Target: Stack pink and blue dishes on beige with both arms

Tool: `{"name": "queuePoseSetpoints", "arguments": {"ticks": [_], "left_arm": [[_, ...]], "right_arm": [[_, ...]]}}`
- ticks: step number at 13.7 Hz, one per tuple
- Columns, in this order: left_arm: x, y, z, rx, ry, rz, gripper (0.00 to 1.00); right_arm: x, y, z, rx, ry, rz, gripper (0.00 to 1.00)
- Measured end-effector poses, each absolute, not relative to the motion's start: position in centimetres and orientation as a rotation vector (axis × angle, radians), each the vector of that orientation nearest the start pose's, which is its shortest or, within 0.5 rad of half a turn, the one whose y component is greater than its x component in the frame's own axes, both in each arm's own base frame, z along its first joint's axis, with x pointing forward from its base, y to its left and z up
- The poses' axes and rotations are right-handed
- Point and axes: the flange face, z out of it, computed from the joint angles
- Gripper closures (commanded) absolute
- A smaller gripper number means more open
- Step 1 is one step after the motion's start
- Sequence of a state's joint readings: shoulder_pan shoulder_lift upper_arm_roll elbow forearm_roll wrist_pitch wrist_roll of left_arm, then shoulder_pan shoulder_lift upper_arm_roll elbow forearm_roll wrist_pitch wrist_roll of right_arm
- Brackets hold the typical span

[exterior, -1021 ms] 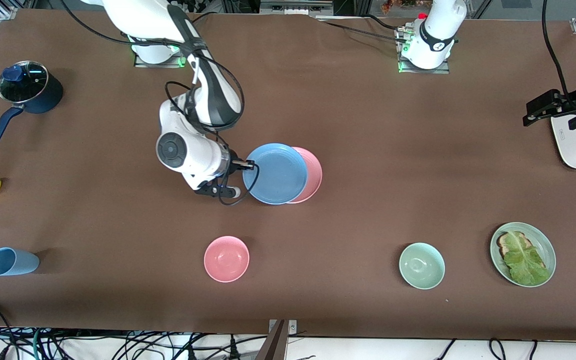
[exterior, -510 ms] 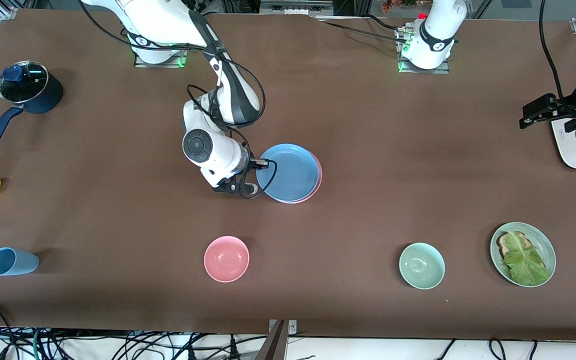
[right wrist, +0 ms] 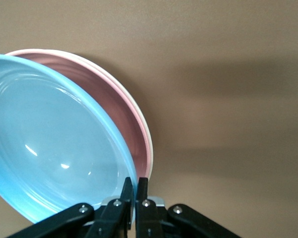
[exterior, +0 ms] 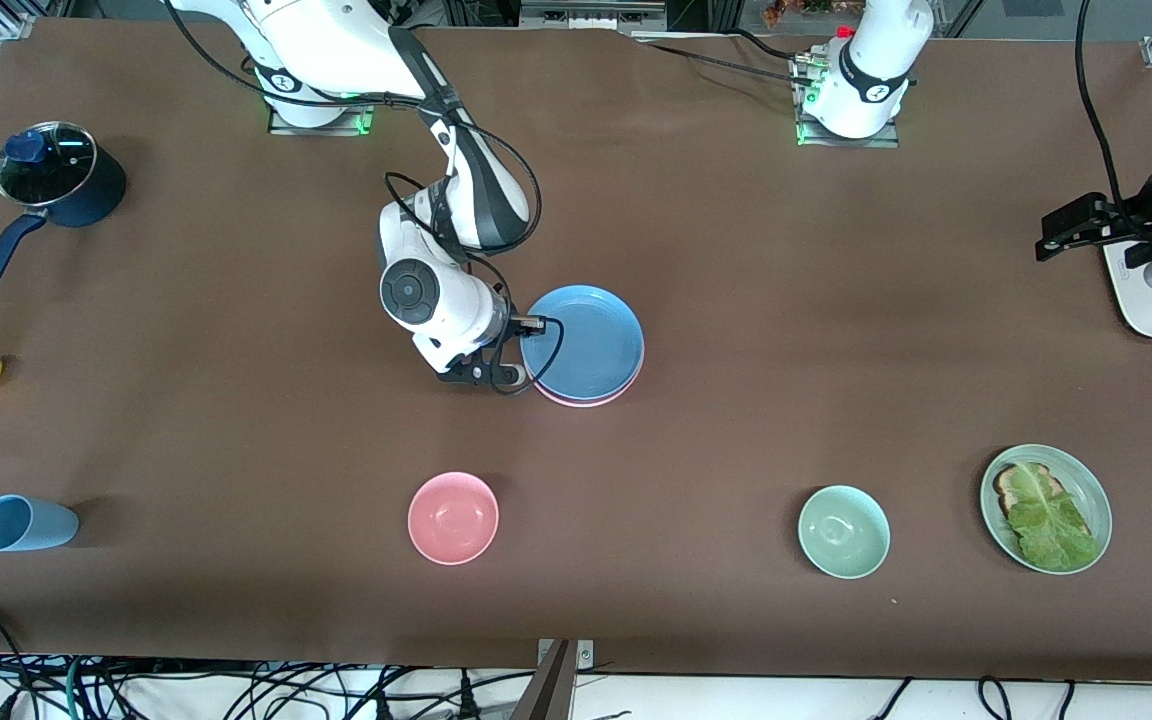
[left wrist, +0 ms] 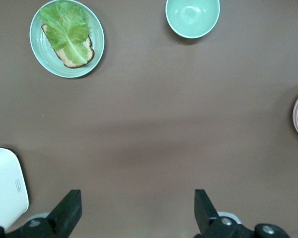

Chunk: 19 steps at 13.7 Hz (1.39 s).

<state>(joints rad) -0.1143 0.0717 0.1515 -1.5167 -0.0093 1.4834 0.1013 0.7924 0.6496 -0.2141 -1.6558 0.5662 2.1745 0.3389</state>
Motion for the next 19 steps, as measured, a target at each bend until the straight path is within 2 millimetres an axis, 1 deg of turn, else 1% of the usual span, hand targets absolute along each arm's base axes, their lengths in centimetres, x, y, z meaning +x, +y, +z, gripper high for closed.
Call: {"name": "queuePoseSetpoints", "arguments": {"ticks": [1, 2, 4, 6, 8, 9, 11, 12, 14, 16, 18, 19], "left_arm": [[56.6, 1.7, 60.3, -3.141, 0.101, 0.164, 0.00], [56.6, 1.7, 60.3, -3.141, 0.101, 0.164, 0.00], [56.6, 1.7, 60.3, -3.141, 0.101, 0.164, 0.00], [56.6, 1.7, 60.3, -3.141, 0.101, 0.164, 0.00], [56.6, 1.7, 60.3, -3.141, 0.101, 0.164, 0.00], [56.6, 1.7, 60.3, -3.141, 0.101, 0.164, 0.00], [56.6, 1.7, 60.3, -3.141, 0.101, 0.164, 0.00], [56.6, 1.7, 60.3, -3.141, 0.101, 0.164, 0.00], [56.6, 1.7, 60.3, -3.141, 0.102, 0.164, 0.00], [56.6, 1.7, 60.3, -3.141, 0.102, 0.164, 0.00], [56.6, 1.6, 60.3, -3.141, 0.102, 0.163, 0.00], [56.6, 1.6, 60.3, -3.141, 0.102, 0.163, 0.00]], "right_arm": [[54.5, 40.0, 23.1, -2.882, 0.108, 0.334, 0.54], [54.5, 40.0, 23.1, -2.882, 0.108, 0.333, 0.01], [54.5, 40.0, 23.1, -2.881, 0.107, 0.330, 0.00], [54.6, 40.6, 23.8, -2.875, 0.092, 0.312, 0.00], [55.3, 40.9, 25.5, -2.866, 0.079, 0.267, 0.00], [56.0, 40.3, 26.8, -2.875, 0.073, 0.234, 0.00], [57.3, 38.0, 29.7, -2.929, 0.049, 0.193, 0.00], [57.8, 36.4, 31.2, -2.966, 0.040, 0.198, 0.00], [58.8, 32.3, 34.8, -3.053, 0.030, 0.210, 0.00], [59.2, 28.9, 39.1, -3.106, 0.036, 0.190, 0.00], [59.4, 25.7, 43.5, -3.119, 0.072, 0.152, 0.00], [59.5, 23.4, 45.6, -3.116, 0.115, 0.150, 0.00]]}}
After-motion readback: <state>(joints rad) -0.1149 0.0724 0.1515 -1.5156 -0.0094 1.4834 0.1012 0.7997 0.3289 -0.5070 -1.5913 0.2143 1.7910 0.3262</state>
